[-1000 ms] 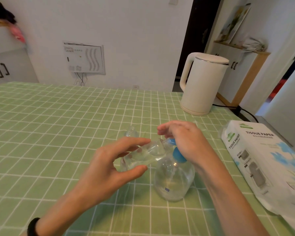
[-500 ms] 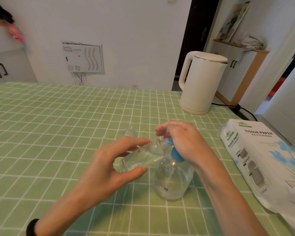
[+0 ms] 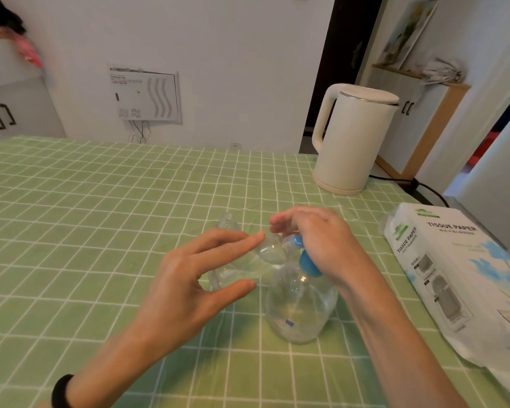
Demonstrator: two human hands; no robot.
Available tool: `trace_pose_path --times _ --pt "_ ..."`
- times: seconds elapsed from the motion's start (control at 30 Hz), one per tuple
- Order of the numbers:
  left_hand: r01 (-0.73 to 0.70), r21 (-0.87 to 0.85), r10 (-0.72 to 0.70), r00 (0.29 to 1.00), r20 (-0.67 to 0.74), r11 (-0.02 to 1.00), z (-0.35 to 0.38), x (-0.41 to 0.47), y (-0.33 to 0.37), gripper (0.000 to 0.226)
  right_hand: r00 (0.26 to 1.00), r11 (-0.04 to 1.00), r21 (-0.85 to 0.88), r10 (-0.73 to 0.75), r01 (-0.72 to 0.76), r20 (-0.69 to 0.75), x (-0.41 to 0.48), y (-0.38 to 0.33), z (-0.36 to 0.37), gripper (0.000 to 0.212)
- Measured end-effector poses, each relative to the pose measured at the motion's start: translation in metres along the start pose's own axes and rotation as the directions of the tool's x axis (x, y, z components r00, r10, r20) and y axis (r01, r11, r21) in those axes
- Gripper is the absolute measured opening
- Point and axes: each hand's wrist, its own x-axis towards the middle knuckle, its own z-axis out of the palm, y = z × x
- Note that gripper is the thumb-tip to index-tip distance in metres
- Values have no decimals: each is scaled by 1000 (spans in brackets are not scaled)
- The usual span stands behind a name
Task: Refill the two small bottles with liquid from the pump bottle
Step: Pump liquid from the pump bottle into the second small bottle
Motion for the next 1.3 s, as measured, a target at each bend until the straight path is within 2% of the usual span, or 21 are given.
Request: trace_pose_path --times 0.3,0.57,0.83,1.1,1.3 --pt "-6 -53 6 1000 5 999 -2 1 -2 61 1000 999 -37 -31 31 -4 3 -6 -6 33" --pt "-6 -41 5 1000 -14 999 0 0 -2 58 999 999 -22 32 -32 8 1 -3 0 37" --pt "-4 -60 4 1000 -14 998 -2 0 -5 58 1000 999 -22 -26 26 -6 4 -6 -7 32" --pt "-12 -59 11 1000 -14 998 -1 1 -5 55 999 999 -16 33 -33 11 2 -5 -3 40" --pt "-6 -62 5 1000 -25 998 -2 1 -3 55 1000 999 -30 19 -19 -1 3 -6 -5 36"
